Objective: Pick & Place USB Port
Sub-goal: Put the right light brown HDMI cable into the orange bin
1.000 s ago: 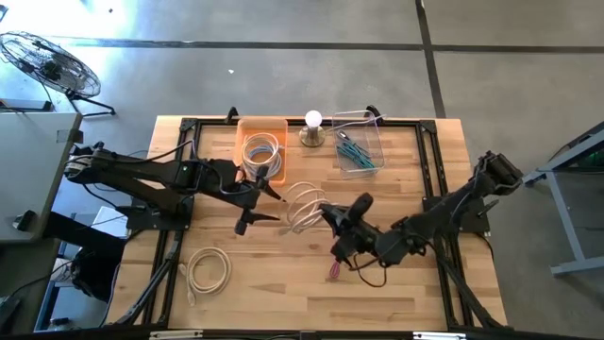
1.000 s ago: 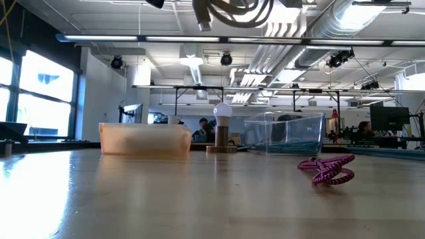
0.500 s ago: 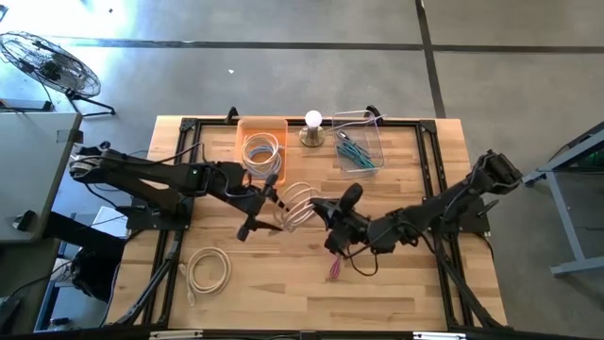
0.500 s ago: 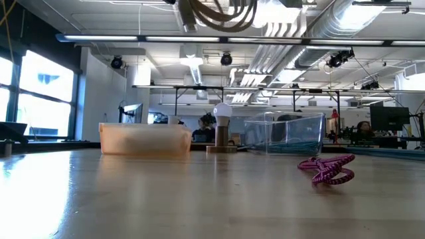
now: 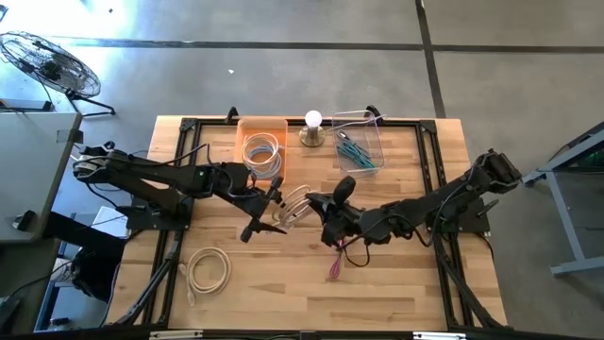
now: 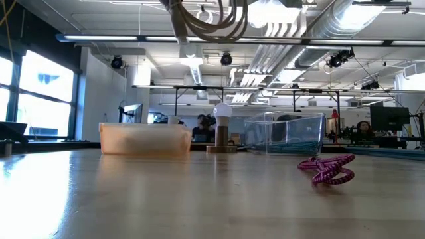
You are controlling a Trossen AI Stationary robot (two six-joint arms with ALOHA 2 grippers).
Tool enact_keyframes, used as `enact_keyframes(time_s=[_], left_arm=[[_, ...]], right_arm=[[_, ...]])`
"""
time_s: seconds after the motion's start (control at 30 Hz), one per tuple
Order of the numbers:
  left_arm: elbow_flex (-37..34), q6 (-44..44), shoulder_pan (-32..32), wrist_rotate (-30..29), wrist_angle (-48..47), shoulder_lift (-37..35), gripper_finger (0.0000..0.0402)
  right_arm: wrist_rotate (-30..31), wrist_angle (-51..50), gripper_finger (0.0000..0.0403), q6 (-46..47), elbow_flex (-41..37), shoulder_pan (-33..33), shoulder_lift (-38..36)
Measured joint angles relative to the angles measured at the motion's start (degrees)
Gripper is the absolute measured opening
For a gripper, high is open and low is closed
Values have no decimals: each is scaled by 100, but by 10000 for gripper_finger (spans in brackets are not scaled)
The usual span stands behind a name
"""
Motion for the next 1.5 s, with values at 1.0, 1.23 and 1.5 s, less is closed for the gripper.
enact_keyframes(time_s=[1.0,1.23,1.5], left_arm=[[-9,761,311,241,5,0,25],[-4,848,729,-125,-315,-10,20],[2,1254,1525,-2984,-1947,-297,20]], right_arm=[[544,89,162,337,0,784,-2],[1521,164,181,152,0,1286,-2],[2411,-218,179,573,0,1517,-2]])
